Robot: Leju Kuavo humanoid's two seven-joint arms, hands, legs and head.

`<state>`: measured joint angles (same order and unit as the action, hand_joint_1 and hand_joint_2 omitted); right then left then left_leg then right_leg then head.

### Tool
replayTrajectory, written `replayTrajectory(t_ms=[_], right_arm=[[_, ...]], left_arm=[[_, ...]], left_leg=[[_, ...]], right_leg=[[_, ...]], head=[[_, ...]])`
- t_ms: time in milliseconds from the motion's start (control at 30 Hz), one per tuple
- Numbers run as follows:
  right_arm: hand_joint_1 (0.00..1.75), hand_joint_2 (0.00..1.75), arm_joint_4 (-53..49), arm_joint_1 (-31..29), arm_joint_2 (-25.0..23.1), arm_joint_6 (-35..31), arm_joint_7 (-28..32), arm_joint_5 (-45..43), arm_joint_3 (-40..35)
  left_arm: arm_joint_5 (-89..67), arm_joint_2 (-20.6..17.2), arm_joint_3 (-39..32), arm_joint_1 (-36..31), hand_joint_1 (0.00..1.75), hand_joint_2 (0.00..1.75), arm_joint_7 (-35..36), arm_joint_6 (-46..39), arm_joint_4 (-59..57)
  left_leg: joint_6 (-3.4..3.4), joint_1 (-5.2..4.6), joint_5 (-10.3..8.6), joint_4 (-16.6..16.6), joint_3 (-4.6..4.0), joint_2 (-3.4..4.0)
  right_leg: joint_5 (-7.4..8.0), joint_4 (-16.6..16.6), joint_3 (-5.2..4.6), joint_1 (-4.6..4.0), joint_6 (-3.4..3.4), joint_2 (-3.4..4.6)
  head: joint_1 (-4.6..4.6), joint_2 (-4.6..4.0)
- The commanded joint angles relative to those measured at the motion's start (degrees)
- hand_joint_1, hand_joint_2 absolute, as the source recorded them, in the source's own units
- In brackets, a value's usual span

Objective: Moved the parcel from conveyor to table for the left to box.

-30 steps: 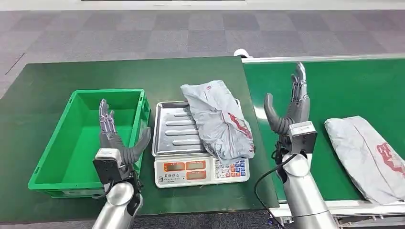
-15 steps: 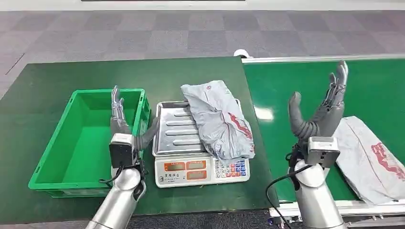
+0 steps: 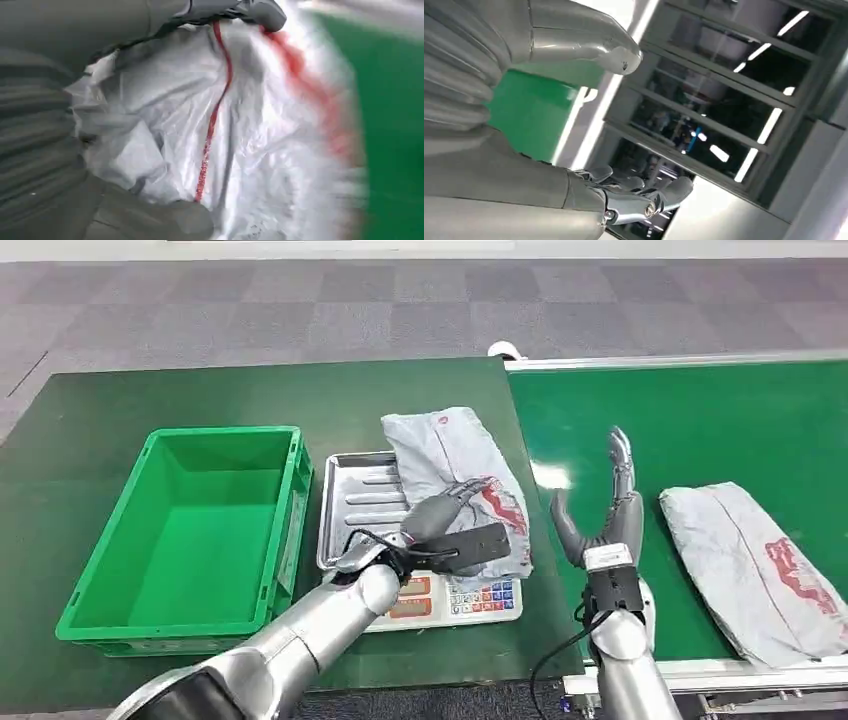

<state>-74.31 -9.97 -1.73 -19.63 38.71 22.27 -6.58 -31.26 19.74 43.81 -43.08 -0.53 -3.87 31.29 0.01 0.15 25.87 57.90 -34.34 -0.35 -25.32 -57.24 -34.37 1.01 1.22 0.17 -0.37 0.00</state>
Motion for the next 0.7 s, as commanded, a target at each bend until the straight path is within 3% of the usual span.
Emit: replayTrajectory(t_ms=[33, 167, 300, 333, 367, 500, 700], right_arm=[[0.0, 1.75, -0.3, 1.9, -3.6, 2.5, -0.9, 1.8, 6.6], [0.0, 1.75, 0.3, 1.4, -3.8, 2.7, -0.8, 2.2, 6.7], [0.0, 1.75, 0.2, 1.4, -3.8, 2.7, -0.8, 2.2, 6.8], [0.0, 1.75, -0.3, 1.7, -3.8, 2.7, -0.8, 2.2, 6.9], [0.0, 1.75, -0.4, 1.7, -3.8, 2.7, -0.8, 2.2, 7.0], [0.0, 1.75, -1.2, 2.1, -4.0, 2.9, -0.8, 2.2, 7.5], [0.0, 1.75, -1.0, 1.9, -4.3, 3.1, -0.6, 2.2, 7.1]], left_arm=[[-4.8, 0.3, 17.3, -3.3, 0.0, 1.75, 8.9, -3.1, -12.7], [-3.9, 0.3, 13.4, -1.4, 0.0, 1.75, 4.8, -9.0, -12.2], [-3.9, 0.3, 13.3, -1.7, 0.0, 1.75, 4.8, -8.8, -12.2], [-2.5, 0.3, 10.9, -1.2, 0.59, 1.75, 2.2, -11.6, -11.1], [-2.3, 0.3, 9.9, -1.0, 1.75, 1.75, 0.8, -13.1, -10.8], [-1.5, 0.3, 6.3, -0.8, 1.75, 1.75, -4.0, -18.5, -9.0], [4.6, 0.3, -3.4, 1.7, 1.75, 1.75, -19.4, -29.5, -3.7]], left_leg=[[-0.05, 0.04, 0.0, -0.1, 0.19, -0.1], [-0.04, 0.05, 0.01, -0.2, 0.34, 0.16], [-0.05, 0.05, -0.02, -0.2, 0.32, 0.19], [-0.07, 0.06, -0.04, -0.3, 0.37, 0.21], [-0.08, 0.06, -0.03, -0.2, 0.25, 0.12], [-0.07, 0.05, -0.02, -0.1, 0.2, 0.12], [-0.06, 0.05, -0.01, -0.1, 0.14, 0.1]], right_leg=[[-0.05, 0.1, 0.23, -0.06, -0.1, -0.14], [0.03, 0.2, 0.32, -0.07, -0.09, 0.1], [0.05, 0.2, 0.29, -0.07, -0.12, 0.09], [0.06, 0.2, 0.34, -0.08, -0.15, 0.1], [0.02, 0.1, 0.24, -0.08, -0.13, 0.03], [0.01, 0.1, 0.22, -0.07, -0.11, 0.04], [-0.01, 0.0, 0.16, -0.06, -0.1, 0.05]], head=[[0.0, 0.0], [0.0, 0.0], [0.0, 0.0], [0.02, 0.0], [0.02, 0.0], [0.02, 0.0], [0.02, 0.0]])
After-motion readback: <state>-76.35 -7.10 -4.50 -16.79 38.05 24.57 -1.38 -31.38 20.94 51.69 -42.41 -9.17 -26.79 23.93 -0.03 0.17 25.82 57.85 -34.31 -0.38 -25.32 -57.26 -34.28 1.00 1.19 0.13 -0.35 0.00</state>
